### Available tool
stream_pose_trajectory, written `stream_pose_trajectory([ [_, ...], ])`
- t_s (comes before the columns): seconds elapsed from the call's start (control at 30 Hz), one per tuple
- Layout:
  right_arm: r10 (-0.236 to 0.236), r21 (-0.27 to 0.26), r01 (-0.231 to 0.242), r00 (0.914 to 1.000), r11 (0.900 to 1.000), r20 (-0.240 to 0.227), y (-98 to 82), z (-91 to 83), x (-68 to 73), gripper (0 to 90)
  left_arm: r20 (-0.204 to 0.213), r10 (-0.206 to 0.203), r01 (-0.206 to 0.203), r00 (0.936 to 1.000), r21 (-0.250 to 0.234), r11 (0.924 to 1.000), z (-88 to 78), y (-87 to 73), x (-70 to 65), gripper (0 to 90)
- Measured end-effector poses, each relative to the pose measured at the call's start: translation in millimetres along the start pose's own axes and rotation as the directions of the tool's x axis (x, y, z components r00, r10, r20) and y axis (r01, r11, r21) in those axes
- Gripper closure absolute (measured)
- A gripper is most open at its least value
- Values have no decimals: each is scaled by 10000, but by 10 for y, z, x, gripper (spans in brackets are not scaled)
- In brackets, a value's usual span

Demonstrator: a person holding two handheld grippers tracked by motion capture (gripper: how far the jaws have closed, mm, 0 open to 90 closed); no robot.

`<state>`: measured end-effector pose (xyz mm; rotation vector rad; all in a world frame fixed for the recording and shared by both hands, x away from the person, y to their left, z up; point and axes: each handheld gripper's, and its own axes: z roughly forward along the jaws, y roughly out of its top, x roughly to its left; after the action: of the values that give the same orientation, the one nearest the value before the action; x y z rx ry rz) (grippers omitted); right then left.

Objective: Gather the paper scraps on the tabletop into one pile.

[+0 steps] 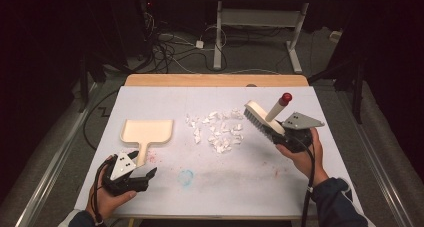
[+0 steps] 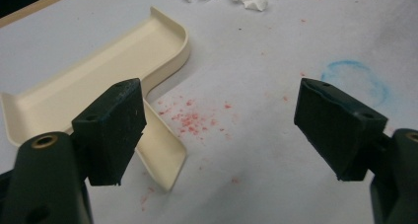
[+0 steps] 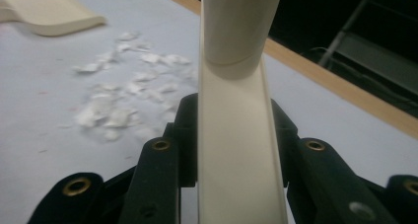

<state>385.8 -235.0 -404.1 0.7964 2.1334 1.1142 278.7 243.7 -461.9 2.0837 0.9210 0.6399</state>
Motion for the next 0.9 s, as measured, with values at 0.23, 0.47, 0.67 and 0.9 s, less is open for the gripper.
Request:
stream_pose_trajectory([
  [0.23, 31, 396, -61, 9971, 9992, 759, 104, 561, -239, 679, 63, 170, -170, 9998, 70, 9998, 32, 16, -24, 190],
  [0.47, -496, 1142, 342, 9895, 9929, 1354, 165, 1038, -248, 678, 95, 200, -202, 9998, 206, 9996, 36, 3, -33, 190],
  [0.67, -1087, 1641, 886, 9871, 9825, 1176, 164, 1223, -140, 679, 110, 198, -201, 9997, 289, 9994, 37, -11, -31, 190],
  [0.9, -1658, 1610, 1591, 9857, 9741, 295, 106, 1169, 100, 677, 152, 288, -293, 9995, 376, 9989, 46, -7, -46, 190],
])
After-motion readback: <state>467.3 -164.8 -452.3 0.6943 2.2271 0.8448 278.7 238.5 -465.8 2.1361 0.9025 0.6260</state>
